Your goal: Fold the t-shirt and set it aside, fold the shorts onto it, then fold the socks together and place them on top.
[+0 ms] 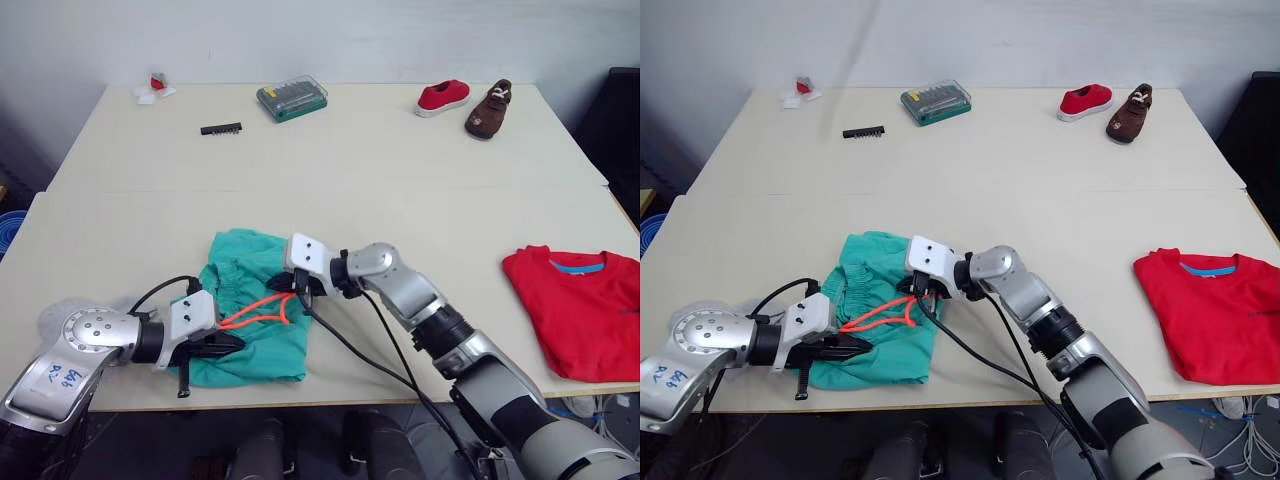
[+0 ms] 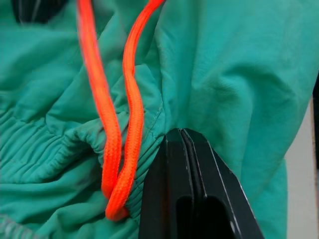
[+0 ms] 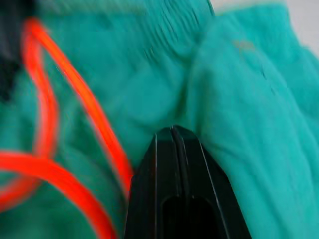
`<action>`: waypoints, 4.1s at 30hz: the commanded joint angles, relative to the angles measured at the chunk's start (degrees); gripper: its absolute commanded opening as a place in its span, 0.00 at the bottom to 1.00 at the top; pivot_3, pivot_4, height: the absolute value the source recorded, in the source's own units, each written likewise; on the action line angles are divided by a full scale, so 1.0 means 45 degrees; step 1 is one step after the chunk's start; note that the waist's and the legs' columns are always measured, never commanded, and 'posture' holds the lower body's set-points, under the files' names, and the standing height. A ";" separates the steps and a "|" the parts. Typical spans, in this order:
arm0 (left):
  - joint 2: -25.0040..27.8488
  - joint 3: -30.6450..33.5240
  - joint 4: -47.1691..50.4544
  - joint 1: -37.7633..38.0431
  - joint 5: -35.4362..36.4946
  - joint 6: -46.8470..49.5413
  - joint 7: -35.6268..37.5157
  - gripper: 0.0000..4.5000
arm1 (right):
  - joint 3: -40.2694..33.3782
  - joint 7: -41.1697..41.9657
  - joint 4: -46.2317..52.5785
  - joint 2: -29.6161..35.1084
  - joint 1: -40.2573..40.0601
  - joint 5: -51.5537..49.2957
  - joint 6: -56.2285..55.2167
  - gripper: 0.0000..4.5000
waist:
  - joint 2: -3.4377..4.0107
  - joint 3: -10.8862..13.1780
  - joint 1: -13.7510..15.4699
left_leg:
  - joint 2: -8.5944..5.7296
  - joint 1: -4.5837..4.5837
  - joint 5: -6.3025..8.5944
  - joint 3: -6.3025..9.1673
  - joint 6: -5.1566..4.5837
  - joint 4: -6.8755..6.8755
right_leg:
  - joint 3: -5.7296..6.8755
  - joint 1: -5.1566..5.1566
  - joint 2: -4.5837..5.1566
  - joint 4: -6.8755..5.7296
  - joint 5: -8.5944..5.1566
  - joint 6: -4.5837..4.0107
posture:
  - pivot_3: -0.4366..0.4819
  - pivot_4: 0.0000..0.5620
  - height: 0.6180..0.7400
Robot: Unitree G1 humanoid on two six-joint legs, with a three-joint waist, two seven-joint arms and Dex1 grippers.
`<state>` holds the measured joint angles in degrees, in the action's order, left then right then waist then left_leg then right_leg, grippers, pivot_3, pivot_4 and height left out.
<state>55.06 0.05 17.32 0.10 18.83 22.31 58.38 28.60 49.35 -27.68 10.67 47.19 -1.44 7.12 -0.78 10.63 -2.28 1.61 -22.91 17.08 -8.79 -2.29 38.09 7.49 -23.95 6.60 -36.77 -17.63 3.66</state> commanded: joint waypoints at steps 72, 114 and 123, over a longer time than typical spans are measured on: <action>-0.0689 0.2542 -0.1680 -0.4118 0.2957 0.2190 0.1051 0.35 | -0.5605 -0.2356 0.1648 -0.2296 -0.0684 -0.6834 1.3535 1.00 | -0.0061 0.0026 -0.0284 | 0.0021 0.0148 -0.0127 0.0057 0.0151 -0.0212 | 0.0018 0.0054 -0.0041 -0.0048 -0.0060 -0.0110 | 0.48 0.27 1.00; -0.1905 0.1520 0.0371 -0.6224 0.5658 0.2980 0.2112 1.00 | -1.1173 0.4442 0.8606 1.4265 -0.7888 -0.6661 1.1480 0.00 | -0.0021 0.0075 0.0319 | -0.0011 -0.0018 -0.0098 0.0107 0.0051 -0.0179 | 0.0007 0.0043 -0.0071 0.0177 -0.0030 -0.0026 | 0.48 0.27 1.00; -0.2208 0.1103 -0.0362 -0.6490 0.4985 0.2293 0.2268 1.00 | -1.1882 0.6556 0.2810 1.7021 -0.9290 -0.3943 0.6675 0.00 | -0.0008 0.0094 0.0370 | 0.0004 0.0115 -0.0119 0.0068 0.0069 -0.0209 | -0.0051 0.0122 -0.0076 0.0169 0.0006 -0.0039 | 0.48 0.27 1.00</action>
<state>45.06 4.45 15.35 -28.53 41.66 33.73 68.34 -24.02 77.90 -10.90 85.46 5.47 -21.94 41.93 -0.82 11.06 -0.61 1.63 -22.39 16.54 -8.49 -1.96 37.13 7.26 -23.41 6.25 -36.00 -17.60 3.48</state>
